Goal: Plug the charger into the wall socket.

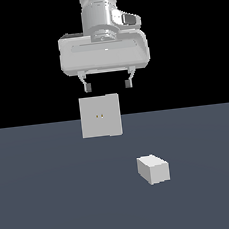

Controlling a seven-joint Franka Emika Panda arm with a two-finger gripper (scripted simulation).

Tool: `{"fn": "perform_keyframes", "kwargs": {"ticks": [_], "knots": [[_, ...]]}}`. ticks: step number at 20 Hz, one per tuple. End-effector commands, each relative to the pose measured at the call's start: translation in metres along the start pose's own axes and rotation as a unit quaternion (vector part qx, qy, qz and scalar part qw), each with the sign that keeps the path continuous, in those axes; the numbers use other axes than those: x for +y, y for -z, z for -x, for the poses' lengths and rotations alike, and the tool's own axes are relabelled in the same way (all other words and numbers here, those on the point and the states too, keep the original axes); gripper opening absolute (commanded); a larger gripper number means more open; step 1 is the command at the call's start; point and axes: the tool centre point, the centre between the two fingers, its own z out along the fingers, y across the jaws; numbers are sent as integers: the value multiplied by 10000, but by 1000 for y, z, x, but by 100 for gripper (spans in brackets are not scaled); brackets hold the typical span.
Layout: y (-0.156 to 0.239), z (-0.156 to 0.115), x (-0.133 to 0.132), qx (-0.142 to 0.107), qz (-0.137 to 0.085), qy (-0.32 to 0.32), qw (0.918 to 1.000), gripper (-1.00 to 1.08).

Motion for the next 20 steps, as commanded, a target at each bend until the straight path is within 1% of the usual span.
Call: {"fn": "perform_keyframes", "kwargs": {"ticks": [1,10,15,20], "knots": [[0,0,0,0,0,0,10000,100],[-9,11,3,45,-6,108,9999,100],[-22,27,9,113,-16,269,9996,100],[-41,49,17,214,-29,507,9985,100]]}}
